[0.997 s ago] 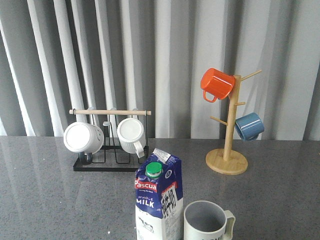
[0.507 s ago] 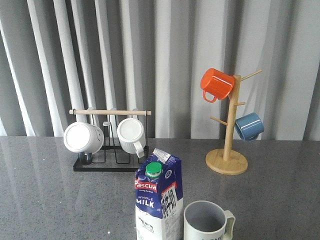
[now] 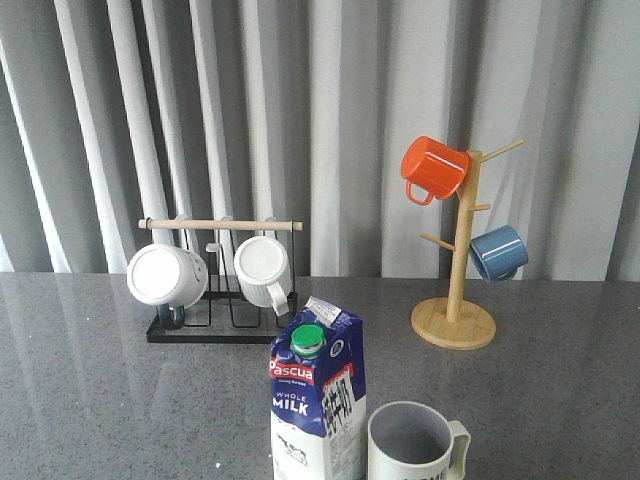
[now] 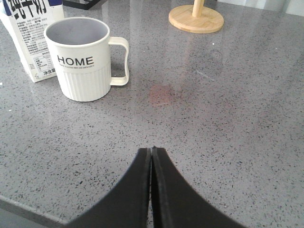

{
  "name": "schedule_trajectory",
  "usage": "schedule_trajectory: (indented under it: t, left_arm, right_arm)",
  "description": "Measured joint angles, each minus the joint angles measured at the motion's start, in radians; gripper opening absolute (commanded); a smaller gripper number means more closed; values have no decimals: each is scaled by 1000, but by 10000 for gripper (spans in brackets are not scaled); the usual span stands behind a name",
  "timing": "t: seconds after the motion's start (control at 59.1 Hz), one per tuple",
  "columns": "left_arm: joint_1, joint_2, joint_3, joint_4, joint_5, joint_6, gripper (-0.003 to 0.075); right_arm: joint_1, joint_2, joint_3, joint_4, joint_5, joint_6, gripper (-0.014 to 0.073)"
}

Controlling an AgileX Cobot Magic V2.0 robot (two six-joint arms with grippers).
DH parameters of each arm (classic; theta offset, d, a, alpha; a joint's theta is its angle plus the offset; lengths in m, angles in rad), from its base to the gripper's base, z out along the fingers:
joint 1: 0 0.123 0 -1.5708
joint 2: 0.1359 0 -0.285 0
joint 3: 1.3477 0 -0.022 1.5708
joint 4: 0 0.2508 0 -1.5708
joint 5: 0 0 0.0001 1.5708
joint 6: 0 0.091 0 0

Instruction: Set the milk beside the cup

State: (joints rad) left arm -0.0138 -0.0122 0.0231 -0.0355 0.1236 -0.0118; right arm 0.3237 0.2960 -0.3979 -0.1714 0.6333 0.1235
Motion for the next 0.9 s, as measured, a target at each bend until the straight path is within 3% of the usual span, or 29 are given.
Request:
schedule_trajectory:
  t: [0.321, 0.642, 0.896]
  left_arm:
    - [0, 0, 0, 0, 0, 0, -6]
    - [0, 0, 0, 0, 0, 0, -6]
    - [0, 0, 0, 0, 0, 0, -6]
  right_arm:
    - [-26, -32, 120, 46, -59, -14, -6]
    - [-262, -217, 408, 171, -450, -23, -6]
    - [-285, -306, 423, 187, -573, -85, -6]
